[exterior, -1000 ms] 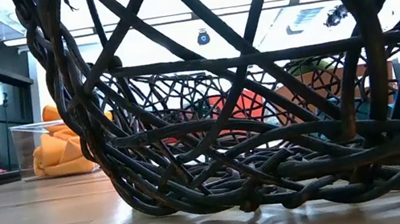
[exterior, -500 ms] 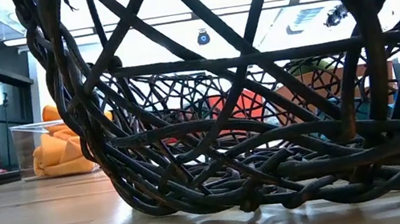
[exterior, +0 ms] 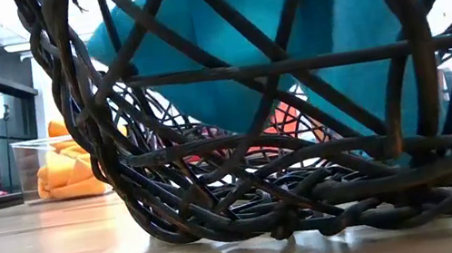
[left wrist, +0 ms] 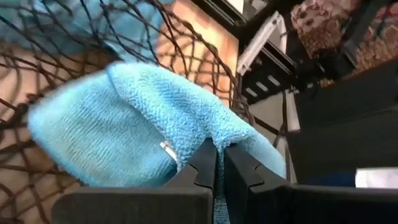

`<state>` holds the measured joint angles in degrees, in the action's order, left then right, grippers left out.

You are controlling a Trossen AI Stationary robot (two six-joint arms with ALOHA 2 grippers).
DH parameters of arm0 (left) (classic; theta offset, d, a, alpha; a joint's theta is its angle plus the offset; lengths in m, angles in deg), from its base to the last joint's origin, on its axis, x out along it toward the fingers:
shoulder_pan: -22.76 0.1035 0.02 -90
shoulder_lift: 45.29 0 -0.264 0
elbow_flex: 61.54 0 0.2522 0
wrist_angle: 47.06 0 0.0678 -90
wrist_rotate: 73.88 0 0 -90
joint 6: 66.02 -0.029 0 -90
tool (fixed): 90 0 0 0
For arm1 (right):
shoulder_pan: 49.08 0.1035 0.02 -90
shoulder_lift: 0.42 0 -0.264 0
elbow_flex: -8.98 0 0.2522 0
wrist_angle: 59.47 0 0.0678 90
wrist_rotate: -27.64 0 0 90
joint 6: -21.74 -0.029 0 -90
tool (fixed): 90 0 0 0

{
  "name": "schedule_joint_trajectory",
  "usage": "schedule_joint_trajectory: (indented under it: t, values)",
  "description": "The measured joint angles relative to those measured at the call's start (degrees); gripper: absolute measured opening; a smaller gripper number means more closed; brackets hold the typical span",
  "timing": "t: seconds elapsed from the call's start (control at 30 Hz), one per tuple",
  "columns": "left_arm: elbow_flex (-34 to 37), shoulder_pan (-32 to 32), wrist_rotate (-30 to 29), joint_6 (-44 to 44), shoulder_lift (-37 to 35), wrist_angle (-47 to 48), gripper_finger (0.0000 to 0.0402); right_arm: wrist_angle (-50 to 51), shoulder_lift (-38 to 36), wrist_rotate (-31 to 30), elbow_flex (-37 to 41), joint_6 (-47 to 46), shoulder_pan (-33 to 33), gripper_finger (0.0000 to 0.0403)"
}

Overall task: Sort microfiber towel by color & place in baskets
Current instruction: Put the top blue towel into the black basket, then put the bottom blue towel into the black basket

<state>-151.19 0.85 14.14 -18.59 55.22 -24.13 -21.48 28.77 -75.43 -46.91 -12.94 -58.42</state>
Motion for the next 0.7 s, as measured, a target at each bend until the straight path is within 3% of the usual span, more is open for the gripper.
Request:
schedule_joint_trajectory:
  t: [0.37, 0.7]
  values:
    - [-0.22, 1.9, 7.02, -3.05, -0.63, 1.16, 0.0006, -3.27, -0.04, -0.01, 0.0, 0.05, 0.02, 0.032]
    - [-0.2, 4.36, 7.45, -5.64, -3.56, 7.38, 0.0109, -4.89, -0.02, 0.28, 0.0, -0.47, 0.02, 0.032]
